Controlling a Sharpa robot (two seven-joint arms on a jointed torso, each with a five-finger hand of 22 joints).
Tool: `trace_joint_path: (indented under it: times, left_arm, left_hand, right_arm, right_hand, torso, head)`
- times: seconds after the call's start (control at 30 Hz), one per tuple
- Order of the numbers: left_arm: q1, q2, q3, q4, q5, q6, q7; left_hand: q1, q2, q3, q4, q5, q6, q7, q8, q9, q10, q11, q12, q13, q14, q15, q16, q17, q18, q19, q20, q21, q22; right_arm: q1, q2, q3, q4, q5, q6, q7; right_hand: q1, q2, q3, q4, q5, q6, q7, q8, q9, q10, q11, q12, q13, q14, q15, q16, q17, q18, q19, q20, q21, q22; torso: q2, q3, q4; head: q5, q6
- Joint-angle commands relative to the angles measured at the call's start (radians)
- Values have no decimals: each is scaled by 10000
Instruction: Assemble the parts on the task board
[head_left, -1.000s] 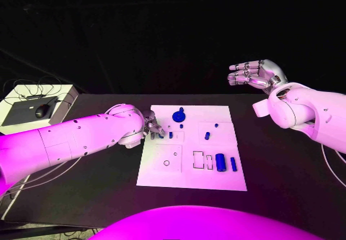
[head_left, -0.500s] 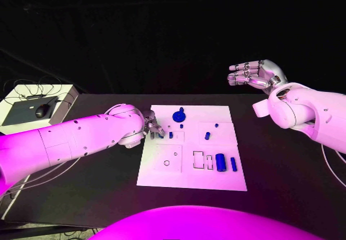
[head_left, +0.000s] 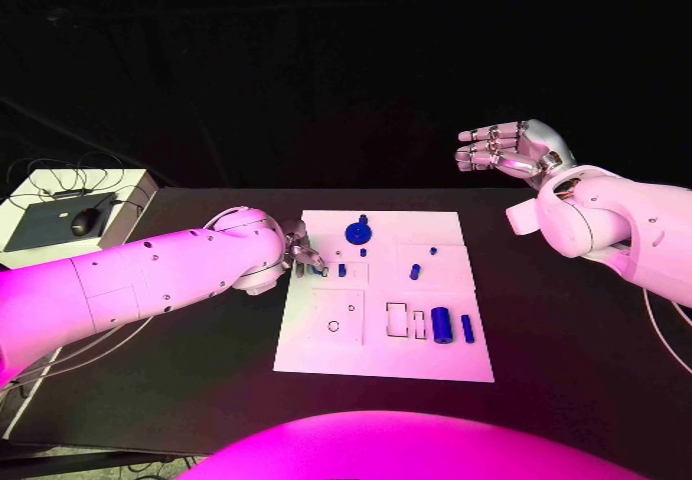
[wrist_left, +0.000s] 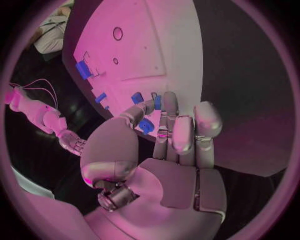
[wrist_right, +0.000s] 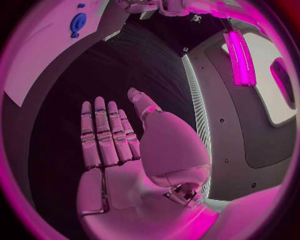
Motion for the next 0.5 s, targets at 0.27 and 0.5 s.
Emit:
trace_joint_path:
  times: [0.27,0.5]
  left_arm:
    - [-40,42,-29,73,134,221,5]
    - [-45,1,-4,253,497,-23,40]
  left_hand:
    - [117,20,1722,-1668,44,70,-55,52,-25,300,-293,48,-10,1,-74,45,22,-63,37,-18,54,990]
    - [102,19,1716,-1674,36,87,-63,48,-48,317,-297,46,-8,6,-74,59,36,-68,35,-19,72,989]
  right_arm:
    - [5,-5,9,14,-38,115,41]
    - [4,1,8,-3,-44,126,42]
  right_hand:
    - [4,102,-61,0,37,86,17,-30,2,-95,-11,39,8,-82,1,-34,-10,44,-98,-2,22,-12]
    - [4,102,-61,0,37,86,17,-30,2,-95,-11,39,8,-82,1,-34,-10,44,-98,-2,22,-12]
  torso:
    - [0,4,0]
    - [7,2,-7]
  head:
    - [-9,1]
    - [0,1]
